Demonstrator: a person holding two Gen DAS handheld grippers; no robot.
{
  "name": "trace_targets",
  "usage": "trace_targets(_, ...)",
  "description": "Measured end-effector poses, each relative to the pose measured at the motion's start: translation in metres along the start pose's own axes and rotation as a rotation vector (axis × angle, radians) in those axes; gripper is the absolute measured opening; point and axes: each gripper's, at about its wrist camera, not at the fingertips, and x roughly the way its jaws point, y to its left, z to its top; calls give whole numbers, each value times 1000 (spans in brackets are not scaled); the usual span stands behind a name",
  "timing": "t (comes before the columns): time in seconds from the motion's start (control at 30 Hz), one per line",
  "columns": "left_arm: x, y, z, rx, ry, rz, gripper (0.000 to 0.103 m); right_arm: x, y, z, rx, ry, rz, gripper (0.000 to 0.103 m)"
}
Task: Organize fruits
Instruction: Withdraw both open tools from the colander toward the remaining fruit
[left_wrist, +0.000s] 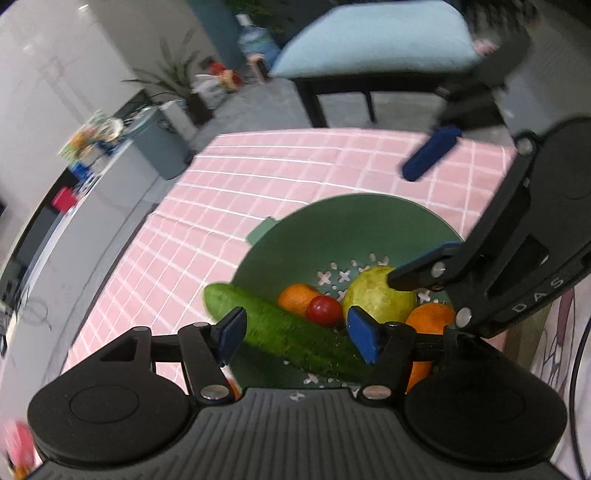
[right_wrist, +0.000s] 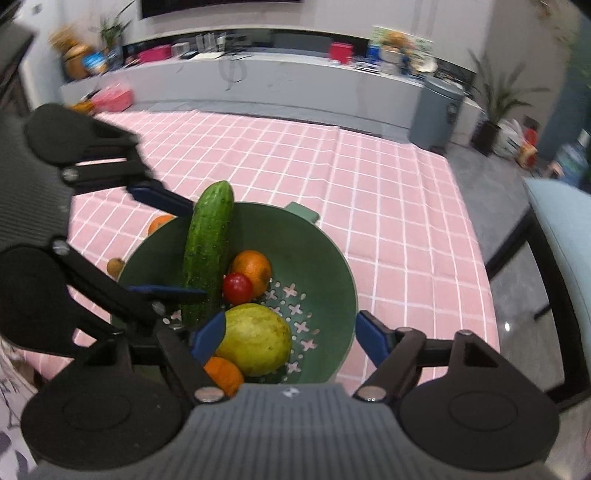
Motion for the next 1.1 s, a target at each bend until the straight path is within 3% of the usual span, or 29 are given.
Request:
trace_targets(0.3, -51, 32, -35, -279, -71, 61, 74, -21, 25, -20, 256, -111, -31, 80)
trace_targets(0.53, -82, 63, -75, -456, -99, 80, 74, -28, 77, -18, 290, -202, -14, 78)
trace_targets(0.73, -93, 82, -116, -531, -85, 95, 73, -23, 125, -21, 272, -235, -17, 67)
trace_targets(1.1, -98, 103, -185, -714, -85, 36, 60, -2, 175, -35, 219, -233, -14, 38)
